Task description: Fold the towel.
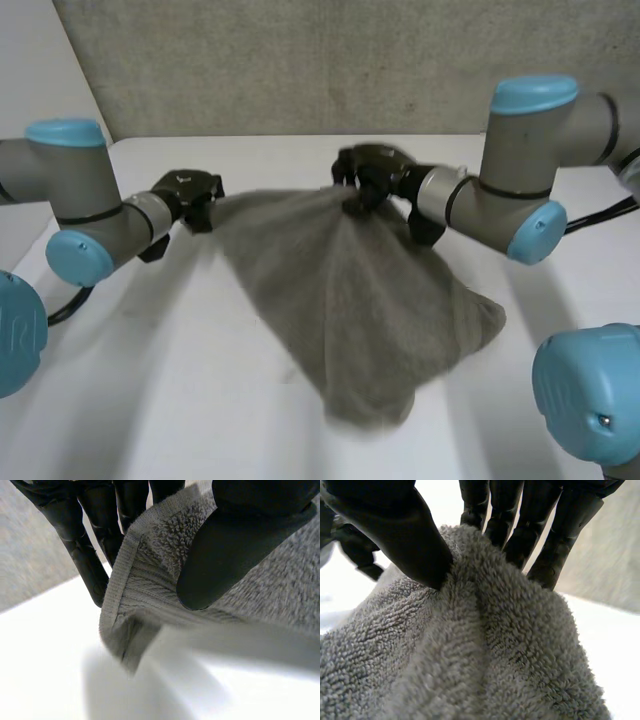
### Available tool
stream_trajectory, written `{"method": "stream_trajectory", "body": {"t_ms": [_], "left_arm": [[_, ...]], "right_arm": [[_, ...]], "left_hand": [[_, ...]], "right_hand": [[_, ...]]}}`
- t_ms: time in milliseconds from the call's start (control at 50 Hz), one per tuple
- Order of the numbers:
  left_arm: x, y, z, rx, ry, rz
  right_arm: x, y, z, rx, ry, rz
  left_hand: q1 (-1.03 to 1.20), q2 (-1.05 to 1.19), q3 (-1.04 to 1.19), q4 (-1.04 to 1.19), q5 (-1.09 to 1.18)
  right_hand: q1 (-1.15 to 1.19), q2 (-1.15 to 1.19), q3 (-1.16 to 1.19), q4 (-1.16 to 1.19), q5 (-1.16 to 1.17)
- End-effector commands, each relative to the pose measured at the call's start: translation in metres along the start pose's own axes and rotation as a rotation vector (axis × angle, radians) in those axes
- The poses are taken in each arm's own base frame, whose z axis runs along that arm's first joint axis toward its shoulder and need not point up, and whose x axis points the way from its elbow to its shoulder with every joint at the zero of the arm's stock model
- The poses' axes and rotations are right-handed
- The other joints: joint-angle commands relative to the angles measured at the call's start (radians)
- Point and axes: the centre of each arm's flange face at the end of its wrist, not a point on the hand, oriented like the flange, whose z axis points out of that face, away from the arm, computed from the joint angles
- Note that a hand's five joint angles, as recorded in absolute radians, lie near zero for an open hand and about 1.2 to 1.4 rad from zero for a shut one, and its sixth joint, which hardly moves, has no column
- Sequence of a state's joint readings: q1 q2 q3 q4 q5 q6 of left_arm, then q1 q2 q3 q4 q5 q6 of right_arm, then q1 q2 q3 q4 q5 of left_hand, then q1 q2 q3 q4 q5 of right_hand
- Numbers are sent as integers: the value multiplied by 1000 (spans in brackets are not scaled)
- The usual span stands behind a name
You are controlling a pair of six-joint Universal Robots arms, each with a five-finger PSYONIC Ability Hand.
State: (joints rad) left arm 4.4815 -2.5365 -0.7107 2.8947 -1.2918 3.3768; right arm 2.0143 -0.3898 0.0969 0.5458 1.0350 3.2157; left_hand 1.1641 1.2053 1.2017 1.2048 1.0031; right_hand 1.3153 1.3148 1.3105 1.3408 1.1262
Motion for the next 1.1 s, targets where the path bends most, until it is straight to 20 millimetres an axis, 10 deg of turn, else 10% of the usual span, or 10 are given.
{"method": "stream_trajectory", "body": {"t_ms": [20, 180, 260, 360, 520, 620, 720, 920, 1000, 1100], "left_arm": [[-25, -91, -10, 275, -189, 53], [-15, -206, -60, 717, -243, -15], [-11, -215, -70, 756, -215, -65], [3, -188, -66, 642, -174, -95], [21, -92, -63, 313, -151, -118], [24, -25, -79, 90, -163, -19], [24, -2, -97, 20, -170, 35], [33, -3, -133, 21, -167, 44], [35, -9, -146, 39, -174, 50], [33, -8, -151, 36, -182, 47]], "right_arm": [[10, -98, -17, 381, 195, -258], [-16, -181, -53, 662, 337, -568], [-22, -181, -56, 648, 324, -576], [-42, -138, -41, 451, 216, -548], [-53, -43, -42, -9, 130, -616], [-64, 35, -67, -326, 34, -626], [-80, 64, -90, -433, -21, -606], [-105, 67, -127, -410, -38, -573], [-105, 46, -136, -296, 23, -547], [-107, 20, -135, -171, 64, -548]], "left_hand": [[232, 191, 195, 191, 219], [232, 191, 195, 191, 219], [232, 191, 195, 191, 219], [232, 191, 195, 191, 219], [232, 191, 195, 191, 219], [232, 191, 195, 191, 219], [232, 191, 195, 191, 219], [232, 191, 195, 191, 219], [232, 191, 195, 191, 219], [232, 191, 195, 191, 219]], "right_hand": [[81, 81, 86, 56, 96], [81, 81, 86, 56, 96], [81, 81, 86, 56, 96], [81, 81, 86, 56, 96], [81, 81, 86, 56, 96], [81, 81, 86, 56, 96], [81, 81, 86, 56, 96], [70, 71, 75, 45, 85], [-1071, -1071, -1066, -1097, -1057], [-1141, -1140, -1136, -1166, -1126]]}}
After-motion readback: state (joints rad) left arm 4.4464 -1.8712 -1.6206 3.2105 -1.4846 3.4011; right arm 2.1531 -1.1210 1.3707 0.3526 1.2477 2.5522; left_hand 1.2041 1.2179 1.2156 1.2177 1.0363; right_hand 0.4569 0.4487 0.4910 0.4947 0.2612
